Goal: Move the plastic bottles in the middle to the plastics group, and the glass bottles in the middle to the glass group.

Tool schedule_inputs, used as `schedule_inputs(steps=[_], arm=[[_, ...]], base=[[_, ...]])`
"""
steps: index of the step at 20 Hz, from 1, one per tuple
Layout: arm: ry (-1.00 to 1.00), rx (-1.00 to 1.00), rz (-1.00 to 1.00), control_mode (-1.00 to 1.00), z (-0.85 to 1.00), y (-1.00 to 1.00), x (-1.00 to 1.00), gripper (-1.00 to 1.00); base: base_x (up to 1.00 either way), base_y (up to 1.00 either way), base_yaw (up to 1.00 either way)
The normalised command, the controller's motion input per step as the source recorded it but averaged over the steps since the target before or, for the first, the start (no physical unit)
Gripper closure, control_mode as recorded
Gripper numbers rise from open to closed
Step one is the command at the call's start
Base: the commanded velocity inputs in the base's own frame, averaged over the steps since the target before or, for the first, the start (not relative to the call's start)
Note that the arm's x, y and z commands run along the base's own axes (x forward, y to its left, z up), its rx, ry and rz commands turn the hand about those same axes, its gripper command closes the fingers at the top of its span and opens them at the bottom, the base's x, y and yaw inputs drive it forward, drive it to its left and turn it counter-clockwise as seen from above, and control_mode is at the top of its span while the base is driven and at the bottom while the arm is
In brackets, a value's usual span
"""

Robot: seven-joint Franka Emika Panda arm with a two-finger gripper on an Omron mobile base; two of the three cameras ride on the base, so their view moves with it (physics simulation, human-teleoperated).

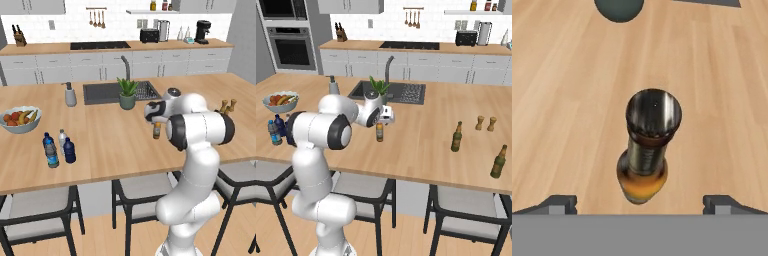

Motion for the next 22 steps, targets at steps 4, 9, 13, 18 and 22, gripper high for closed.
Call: schedule_inputs(steps=[4, 9, 13, 18, 22], arm=[[0.01, 0.0, 0.0, -1.0, -0.22, 0.0, 0.28, -1.0], [0.0, 0.0, 0.0, -1.0, -0.06, 0.0, 0.13, -1.0], [0.0, 0.0, 0.0, -1.0, -0.08, 0.0, 0.04, -1.0], [0.0, 0.0, 0.0, -1.0, -0.19, 0.0, 0.01, -1.0], [-0.05, 0.0, 0.0, -1.0, -0.05, 0.0, 0.0, -1.0]], base=[[0.0, 0.0, 0.0], [0.0, 0.0, 0.0], [0.0, 0.0, 0.0], [0.0, 0.0, 0.0], [0.0, 0.0, 0.0]])
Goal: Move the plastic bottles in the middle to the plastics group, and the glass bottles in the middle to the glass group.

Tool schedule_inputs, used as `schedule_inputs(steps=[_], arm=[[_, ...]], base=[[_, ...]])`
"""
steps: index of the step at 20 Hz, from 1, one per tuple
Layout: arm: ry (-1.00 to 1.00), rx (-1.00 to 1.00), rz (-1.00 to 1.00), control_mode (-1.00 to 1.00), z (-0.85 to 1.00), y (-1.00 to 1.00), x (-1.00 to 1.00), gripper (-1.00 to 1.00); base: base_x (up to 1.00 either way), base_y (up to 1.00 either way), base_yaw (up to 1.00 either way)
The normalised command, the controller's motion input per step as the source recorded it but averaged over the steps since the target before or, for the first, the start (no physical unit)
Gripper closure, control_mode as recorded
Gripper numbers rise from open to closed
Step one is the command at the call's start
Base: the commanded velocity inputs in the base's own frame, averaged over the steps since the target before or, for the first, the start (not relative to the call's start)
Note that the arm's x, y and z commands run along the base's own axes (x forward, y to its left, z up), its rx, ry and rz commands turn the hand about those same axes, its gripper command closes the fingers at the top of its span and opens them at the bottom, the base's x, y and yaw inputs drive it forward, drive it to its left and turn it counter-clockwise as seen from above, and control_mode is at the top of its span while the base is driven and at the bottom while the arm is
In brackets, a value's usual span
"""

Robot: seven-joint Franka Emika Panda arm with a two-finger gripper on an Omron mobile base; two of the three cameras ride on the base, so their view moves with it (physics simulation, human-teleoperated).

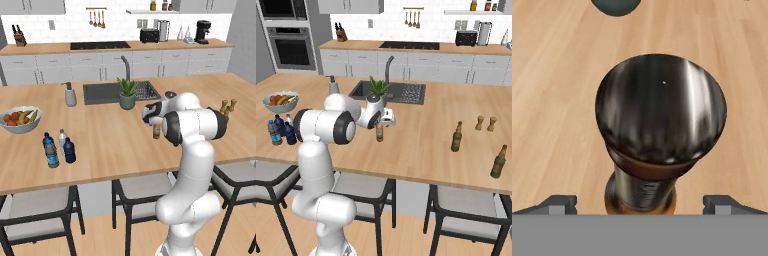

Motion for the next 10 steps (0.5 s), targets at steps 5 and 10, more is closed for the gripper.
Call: schedule_inputs(steps=[5, 10], arm=[[0.0, 0.0, 0.0, -1.0, 0.0, 0.0, 0.0, 1.0], [0.0, 0.0, 0.0, -1.0, 0.0, 0.0, 0.0, 1.0]], base=[[0.0, 0.0, 0.0], [0.0, 0.0, 0.0]])
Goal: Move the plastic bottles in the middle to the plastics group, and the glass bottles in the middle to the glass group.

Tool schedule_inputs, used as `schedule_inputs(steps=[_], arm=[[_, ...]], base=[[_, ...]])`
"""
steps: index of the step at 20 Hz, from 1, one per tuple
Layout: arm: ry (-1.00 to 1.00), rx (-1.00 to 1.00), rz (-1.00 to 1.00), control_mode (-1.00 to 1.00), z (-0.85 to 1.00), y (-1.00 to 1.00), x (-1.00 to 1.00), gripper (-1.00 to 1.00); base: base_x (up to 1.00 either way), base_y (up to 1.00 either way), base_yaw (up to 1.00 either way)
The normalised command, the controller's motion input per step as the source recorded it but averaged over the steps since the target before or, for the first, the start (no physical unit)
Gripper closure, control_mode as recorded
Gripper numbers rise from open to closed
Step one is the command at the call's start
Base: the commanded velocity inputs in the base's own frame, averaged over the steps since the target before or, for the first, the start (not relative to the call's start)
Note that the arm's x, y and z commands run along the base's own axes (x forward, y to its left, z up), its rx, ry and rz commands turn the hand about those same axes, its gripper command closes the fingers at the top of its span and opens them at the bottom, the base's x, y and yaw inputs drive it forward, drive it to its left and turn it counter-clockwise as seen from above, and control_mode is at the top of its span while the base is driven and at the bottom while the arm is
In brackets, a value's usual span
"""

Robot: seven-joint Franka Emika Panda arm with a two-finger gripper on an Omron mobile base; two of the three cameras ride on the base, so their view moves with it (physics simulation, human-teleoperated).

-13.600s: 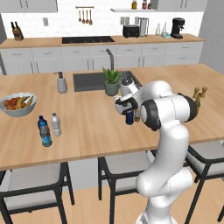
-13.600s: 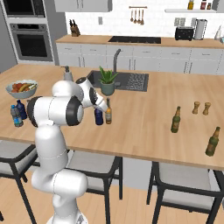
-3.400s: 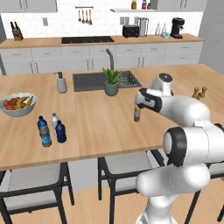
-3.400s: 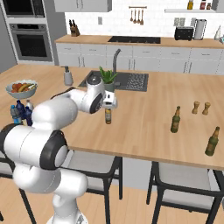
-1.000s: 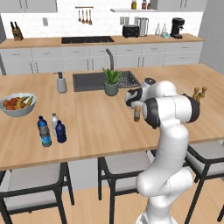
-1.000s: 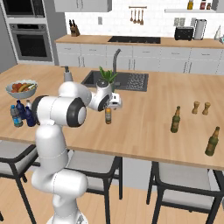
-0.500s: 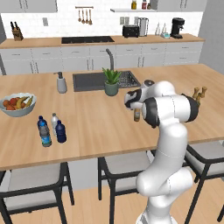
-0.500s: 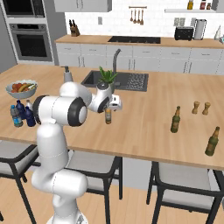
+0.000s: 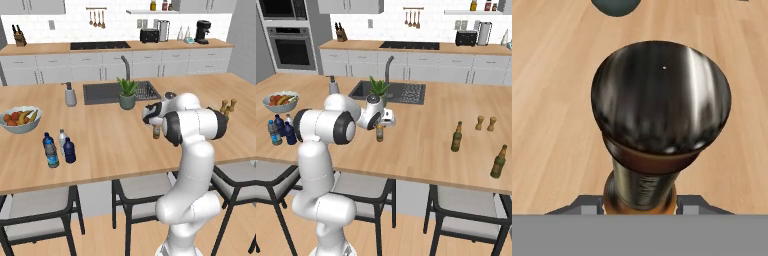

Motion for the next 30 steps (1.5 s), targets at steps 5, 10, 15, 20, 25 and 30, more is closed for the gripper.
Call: schedule_inputs(steps=[5, 10, 15, 20, 25, 30], arm=[[0.0, 0.0, -0.07, -1.0, 0.15, -0.24, -0.07, 1.0], [0.01, 0.0, -0.19, -1.0, 0.38, -0.59, -0.24, 1.0], [0.03, 0.02, -0.27, -1.0, 0.15, -0.84, -0.48, 1.0], [0.04, 0.05, -0.34, -1.0, 0.0, -0.98, -0.49, 1.0], [0.0, 0.05, -0.39, -1.0, 0.02, -0.95, -0.35, 1.0], [0.0, 0.05, -0.39, -1.0, 0.05, -0.95, -0.22, 1.0]], base=[[0.0, 0.0, 0.0], [0.0, 0.0, 0.0], [0.0, 0.0, 0.0], [0.0, 0.0, 0.0], [0.0, 0.0, 0.0], [0.0, 0.0, 0.0]])
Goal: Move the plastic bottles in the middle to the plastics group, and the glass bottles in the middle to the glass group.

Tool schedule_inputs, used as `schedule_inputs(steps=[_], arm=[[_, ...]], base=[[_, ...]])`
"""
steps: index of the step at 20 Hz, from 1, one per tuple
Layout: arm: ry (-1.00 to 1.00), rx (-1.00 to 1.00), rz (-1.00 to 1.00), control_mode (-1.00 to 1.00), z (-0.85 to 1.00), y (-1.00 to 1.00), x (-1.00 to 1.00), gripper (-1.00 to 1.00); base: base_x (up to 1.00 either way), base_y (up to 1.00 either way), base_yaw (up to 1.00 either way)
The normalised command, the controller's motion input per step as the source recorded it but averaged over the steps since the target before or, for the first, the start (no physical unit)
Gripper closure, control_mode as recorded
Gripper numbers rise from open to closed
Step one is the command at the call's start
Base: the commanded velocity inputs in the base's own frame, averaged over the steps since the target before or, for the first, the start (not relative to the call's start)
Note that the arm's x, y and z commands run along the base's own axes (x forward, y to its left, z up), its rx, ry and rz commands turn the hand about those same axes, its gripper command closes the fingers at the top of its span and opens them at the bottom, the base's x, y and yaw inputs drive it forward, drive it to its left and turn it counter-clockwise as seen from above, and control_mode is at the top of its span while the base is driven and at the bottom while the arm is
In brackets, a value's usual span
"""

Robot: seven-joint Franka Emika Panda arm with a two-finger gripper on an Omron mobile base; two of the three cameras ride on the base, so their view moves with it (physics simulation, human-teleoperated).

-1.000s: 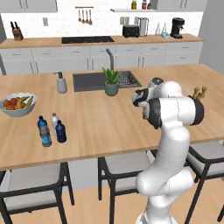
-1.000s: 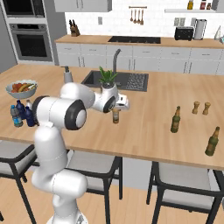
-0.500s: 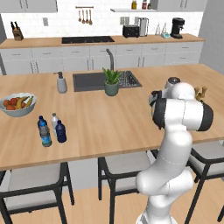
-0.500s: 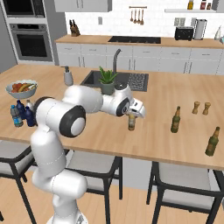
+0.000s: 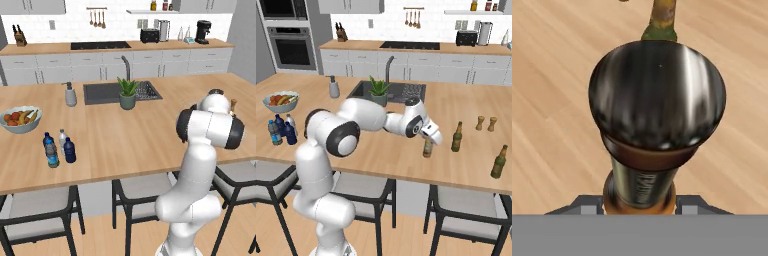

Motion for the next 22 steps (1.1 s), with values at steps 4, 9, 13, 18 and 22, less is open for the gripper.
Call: schedule_inputs(steps=[4, 9, 13, 18, 22], arm=[[0.0, 0.04, -0.35, -1.0, 0.11, -0.89, -0.09, 1.0], [-0.04, 0.02, -0.22, -1.0, 0.13, -0.54, 0.0, 1.0], [-0.06, 0.01, -0.17, -1.0, 0.0, -0.48, -0.03, 1.0], [-0.15, 0.0, -0.07, -1.0, -0.12, -0.27, -0.44, 1.0], [-0.06, -0.03, -0.02, -1.0, -0.02, -0.26, -0.13, 1.0]], base=[[0.0, 0.0, 0.0], [0.0, 0.0, 0.0], [0.0, 0.0, 0.0], [0.0, 0.0, 0.0], [0.0, 0.0, 0.0]])
